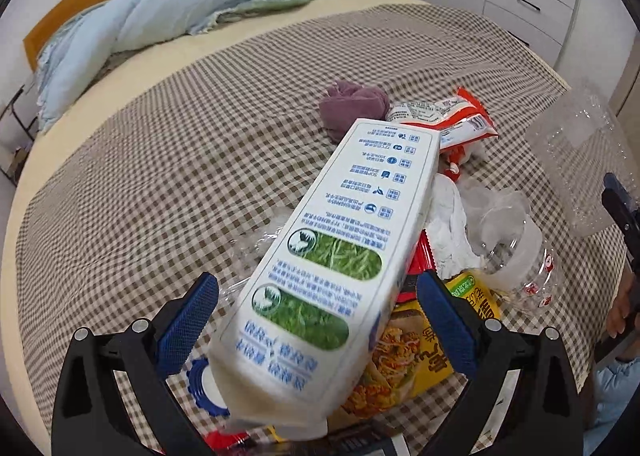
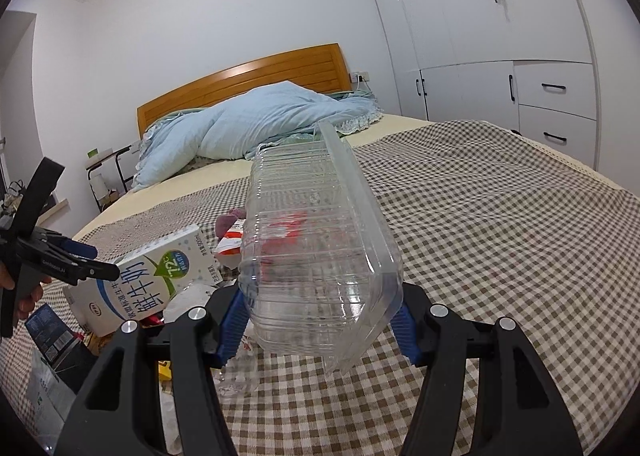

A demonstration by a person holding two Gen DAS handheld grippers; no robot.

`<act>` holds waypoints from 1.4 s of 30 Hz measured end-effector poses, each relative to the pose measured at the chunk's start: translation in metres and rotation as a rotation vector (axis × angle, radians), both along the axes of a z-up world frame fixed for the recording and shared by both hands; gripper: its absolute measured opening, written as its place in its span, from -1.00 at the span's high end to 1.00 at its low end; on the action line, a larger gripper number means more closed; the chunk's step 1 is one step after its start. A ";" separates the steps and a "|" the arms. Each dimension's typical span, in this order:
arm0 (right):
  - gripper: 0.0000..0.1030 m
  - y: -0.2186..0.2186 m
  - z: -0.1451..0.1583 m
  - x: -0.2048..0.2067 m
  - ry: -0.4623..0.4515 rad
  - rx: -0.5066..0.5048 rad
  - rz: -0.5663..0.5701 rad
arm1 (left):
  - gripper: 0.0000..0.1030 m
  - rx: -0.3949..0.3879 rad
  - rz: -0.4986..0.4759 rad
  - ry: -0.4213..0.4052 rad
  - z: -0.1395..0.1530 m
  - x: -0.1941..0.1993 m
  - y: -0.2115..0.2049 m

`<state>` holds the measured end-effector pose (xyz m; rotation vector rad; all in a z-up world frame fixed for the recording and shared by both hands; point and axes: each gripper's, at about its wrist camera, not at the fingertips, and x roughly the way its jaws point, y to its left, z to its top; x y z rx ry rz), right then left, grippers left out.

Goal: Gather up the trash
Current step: 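Close the left tool on the white milk carton, then lift the milk carton with the left tool while the right tool carries the container toward the wastebasket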

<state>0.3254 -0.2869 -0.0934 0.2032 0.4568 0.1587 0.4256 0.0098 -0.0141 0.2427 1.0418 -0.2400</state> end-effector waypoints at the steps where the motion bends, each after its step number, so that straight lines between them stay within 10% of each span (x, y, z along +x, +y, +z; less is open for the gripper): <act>1: -0.15 0.001 -0.001 0.001 0.003 -0.003 -0.001 | -0.86 -0.002 -0.007 0.009 0.000 0.003 0.000; 27: -0.15 0.005 -0.010 0.016 0.039 -0.021 -0.020 | -0.67 -0.093 -0.094 0.278 -0.046 0.065 -0.019; 42: -0.15 0.010 -0.004 0.011 0.021 -0.019 0.007 | -0.50 -0.008 -0.029 0.204 -0.038 0.038 -0.044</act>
